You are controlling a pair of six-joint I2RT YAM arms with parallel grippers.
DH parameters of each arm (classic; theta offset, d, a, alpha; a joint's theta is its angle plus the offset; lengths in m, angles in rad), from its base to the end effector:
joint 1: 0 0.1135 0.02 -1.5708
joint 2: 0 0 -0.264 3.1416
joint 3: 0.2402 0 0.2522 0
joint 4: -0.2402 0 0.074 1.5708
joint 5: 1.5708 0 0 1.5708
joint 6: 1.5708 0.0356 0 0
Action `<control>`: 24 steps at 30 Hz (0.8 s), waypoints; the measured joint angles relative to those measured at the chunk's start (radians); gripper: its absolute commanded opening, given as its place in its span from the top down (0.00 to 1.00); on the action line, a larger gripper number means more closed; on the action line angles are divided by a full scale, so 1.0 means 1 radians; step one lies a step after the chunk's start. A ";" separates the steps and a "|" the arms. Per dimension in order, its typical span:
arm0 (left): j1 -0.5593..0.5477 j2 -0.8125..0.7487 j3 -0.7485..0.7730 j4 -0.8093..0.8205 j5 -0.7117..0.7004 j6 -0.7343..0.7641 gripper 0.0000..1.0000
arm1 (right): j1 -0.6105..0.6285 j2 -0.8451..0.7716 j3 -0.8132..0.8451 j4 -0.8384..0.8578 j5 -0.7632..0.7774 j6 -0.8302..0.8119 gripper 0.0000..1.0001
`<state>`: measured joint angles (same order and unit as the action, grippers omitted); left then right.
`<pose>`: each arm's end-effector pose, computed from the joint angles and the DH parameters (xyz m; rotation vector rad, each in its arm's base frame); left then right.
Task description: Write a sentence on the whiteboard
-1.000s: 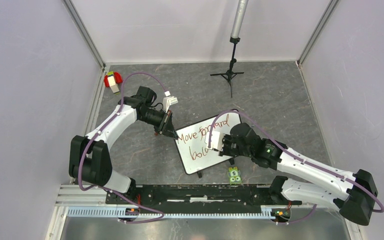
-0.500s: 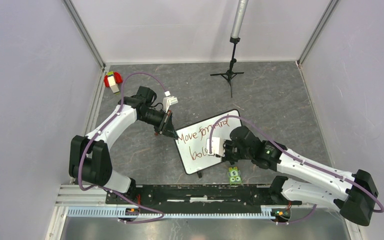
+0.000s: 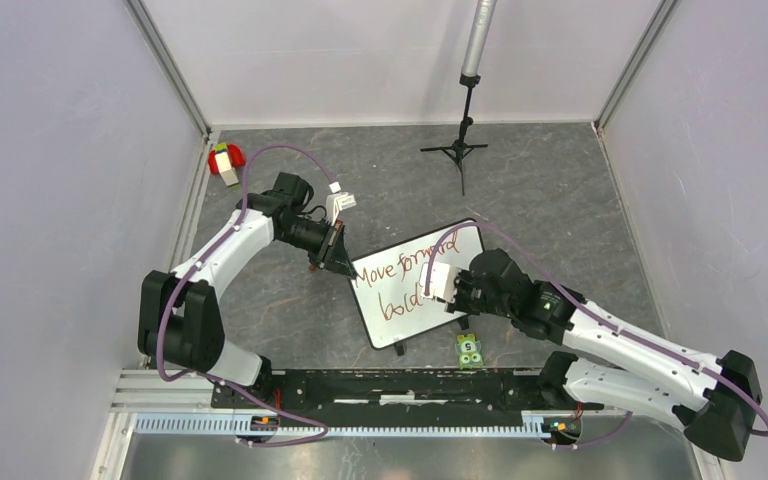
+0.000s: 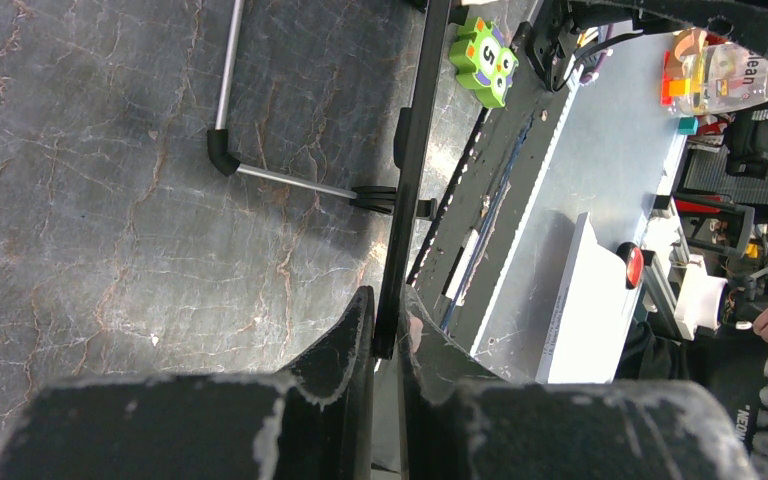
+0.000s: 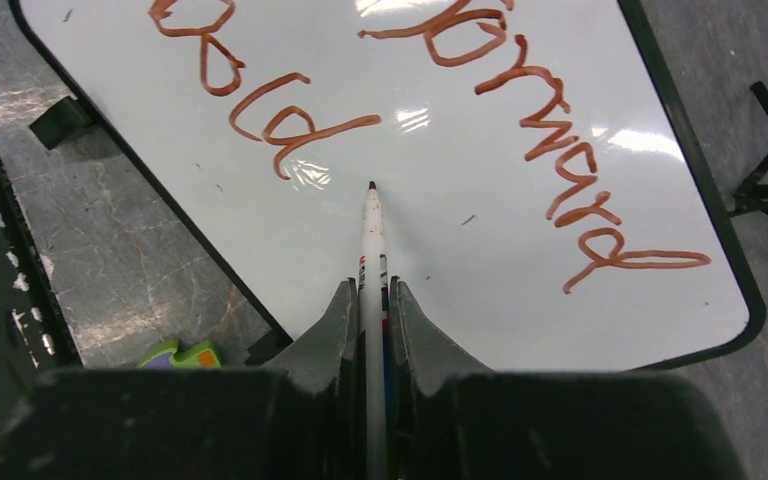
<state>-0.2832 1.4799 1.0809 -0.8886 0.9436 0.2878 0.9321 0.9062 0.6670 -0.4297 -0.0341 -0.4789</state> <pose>0.2527 -0.1036 0.2454 0.9021 2.4104 -1.3089 0.1155 0.1576 0.2536 -1.4759 1.7042 0.2827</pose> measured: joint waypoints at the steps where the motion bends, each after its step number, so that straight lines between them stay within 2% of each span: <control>1: 0.000 0.000 0.000 0.000 0.000 0.000 0.98 | -0.003 0.001 0.001 0.003 0.010 0.003 1.00; 24: 0.000 0.000 0.001 0.000 -0.002 0.000 0.98 | -0.011 0.030 0.020 0.033 0.031 0.018 1.00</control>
<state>-0.2836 1.4803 1.0817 -0.8886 0.9417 0.2874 0.9207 0.9360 0.6868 -0.3969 -0.0032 -0.4610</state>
